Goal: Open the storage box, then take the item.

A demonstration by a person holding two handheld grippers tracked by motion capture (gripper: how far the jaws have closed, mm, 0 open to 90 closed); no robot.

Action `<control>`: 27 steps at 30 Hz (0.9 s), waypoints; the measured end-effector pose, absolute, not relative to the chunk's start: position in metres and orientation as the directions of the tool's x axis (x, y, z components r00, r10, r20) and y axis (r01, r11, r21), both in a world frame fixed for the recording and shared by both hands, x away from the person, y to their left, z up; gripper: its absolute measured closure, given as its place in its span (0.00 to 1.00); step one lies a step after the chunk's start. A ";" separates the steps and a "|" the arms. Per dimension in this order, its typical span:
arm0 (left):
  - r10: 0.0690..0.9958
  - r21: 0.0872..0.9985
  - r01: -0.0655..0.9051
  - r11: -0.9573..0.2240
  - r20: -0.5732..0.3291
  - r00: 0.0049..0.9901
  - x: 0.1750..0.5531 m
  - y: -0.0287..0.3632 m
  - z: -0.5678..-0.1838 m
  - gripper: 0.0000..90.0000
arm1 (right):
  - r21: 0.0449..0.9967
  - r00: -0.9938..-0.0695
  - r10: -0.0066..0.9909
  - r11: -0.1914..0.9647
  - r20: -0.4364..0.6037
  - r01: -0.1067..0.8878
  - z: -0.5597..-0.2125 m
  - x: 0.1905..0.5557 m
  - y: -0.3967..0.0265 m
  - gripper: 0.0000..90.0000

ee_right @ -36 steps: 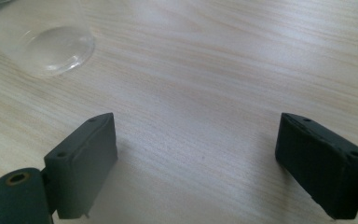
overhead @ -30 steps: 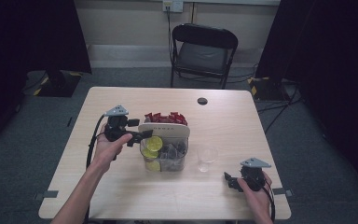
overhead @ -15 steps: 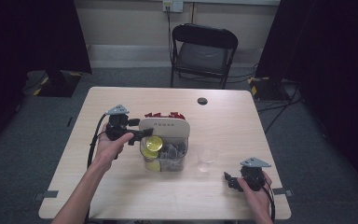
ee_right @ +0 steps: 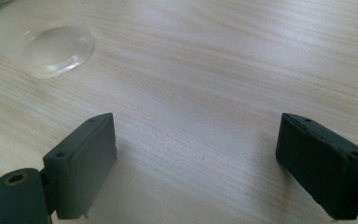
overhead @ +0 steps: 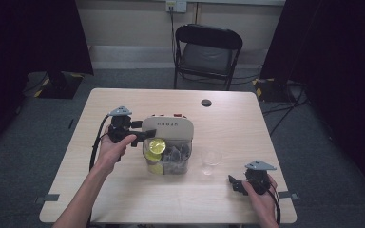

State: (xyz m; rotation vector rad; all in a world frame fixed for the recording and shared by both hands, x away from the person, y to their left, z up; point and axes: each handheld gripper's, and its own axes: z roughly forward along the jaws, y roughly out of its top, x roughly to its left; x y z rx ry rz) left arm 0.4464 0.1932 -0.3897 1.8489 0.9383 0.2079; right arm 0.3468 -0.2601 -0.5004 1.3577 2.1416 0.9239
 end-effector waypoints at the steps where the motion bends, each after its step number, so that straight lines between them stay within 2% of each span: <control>1: 0.683 0.840 0.509 -0.188 -0.261 0.682 0.446 0.193 -0.390 0.24 | 0.733 -0.422 0.907 0.295 -0.012 0.613 -0.500 0.347 -0.260 0.13; 15: 0.681 0.840 0.511 -0.180 -0.269 0.681 0.446 0.195 -0.391 0.24 | 0.733 -0.424 0.906 0.294 -0.009 0.614 -0.500 0.348 -0.260 0.13; 20: 0.686 0.839 0.514 -0.179 -0.267 0.676 0.446 0.197 -0.390 0.23 | 0.729 -0.448 0.894 0.306 0.001 0.612 -0.496 0.347 -0.259 0.16; 27: 0.692 0.840 0.514 -0.176 -0.266 0.672 0.446 0.197 -0.389 0.23 | 0.771 -0.476 0.878 0.277 0.038 0.573 -0.481 0.341 -0.260 0.19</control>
